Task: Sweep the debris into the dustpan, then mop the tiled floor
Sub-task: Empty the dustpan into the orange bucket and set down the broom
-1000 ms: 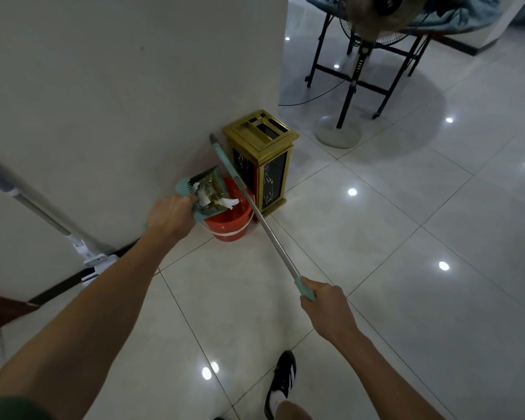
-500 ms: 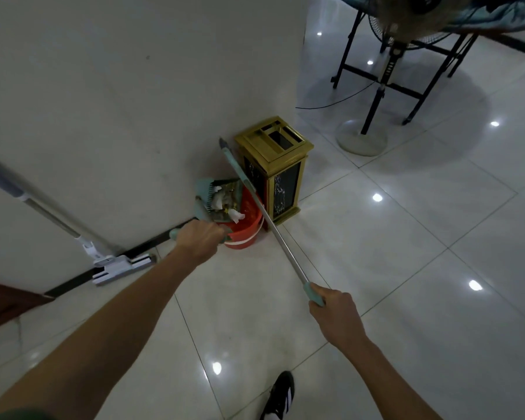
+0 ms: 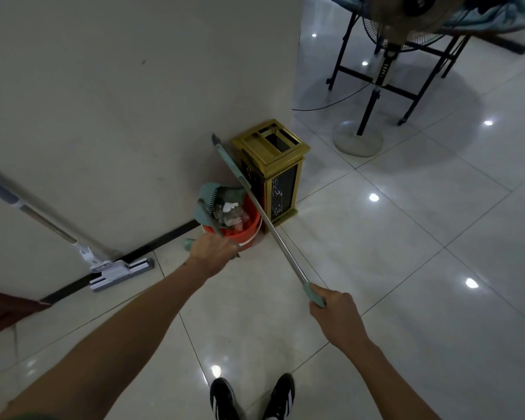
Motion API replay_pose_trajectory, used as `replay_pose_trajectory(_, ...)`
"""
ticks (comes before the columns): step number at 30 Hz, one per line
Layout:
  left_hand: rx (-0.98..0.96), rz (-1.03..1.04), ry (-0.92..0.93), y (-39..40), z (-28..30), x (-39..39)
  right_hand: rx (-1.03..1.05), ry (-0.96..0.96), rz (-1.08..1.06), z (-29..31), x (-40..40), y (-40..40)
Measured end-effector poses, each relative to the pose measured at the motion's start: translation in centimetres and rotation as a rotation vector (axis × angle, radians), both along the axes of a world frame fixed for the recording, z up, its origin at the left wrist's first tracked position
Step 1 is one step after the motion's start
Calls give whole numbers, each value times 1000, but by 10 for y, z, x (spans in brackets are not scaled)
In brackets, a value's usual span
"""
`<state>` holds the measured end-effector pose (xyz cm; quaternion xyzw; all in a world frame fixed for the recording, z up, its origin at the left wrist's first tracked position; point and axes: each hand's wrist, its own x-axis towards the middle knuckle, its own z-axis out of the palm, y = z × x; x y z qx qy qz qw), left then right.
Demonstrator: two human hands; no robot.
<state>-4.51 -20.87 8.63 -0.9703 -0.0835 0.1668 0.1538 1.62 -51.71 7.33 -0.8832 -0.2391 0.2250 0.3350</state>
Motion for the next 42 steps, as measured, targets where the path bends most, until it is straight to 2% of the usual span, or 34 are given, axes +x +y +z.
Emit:
replay_pose_trajectory(5, -28, -63, -6, 1, -8, -9, -70, -59, 50, 3, -6, 13)
replay_pose_trajectory(15, -57, -120, 40, 0, -6, -17, -44, -62, 54, -1, -20, 27)
replay_pose_trajectory(30, 106, -333, 147, 11, 22, -8, 15, -25, 12, -8, -20, 33)
replay_pose_trajectory(36, 158, -358, 240, -3, 11, -12, 52, -4, 10, -13, -21, 30)
replay_pose_trajectory(42, 161, -335, 220, 2, 41, 13, 66, -19, 5, -15, -16, 23)
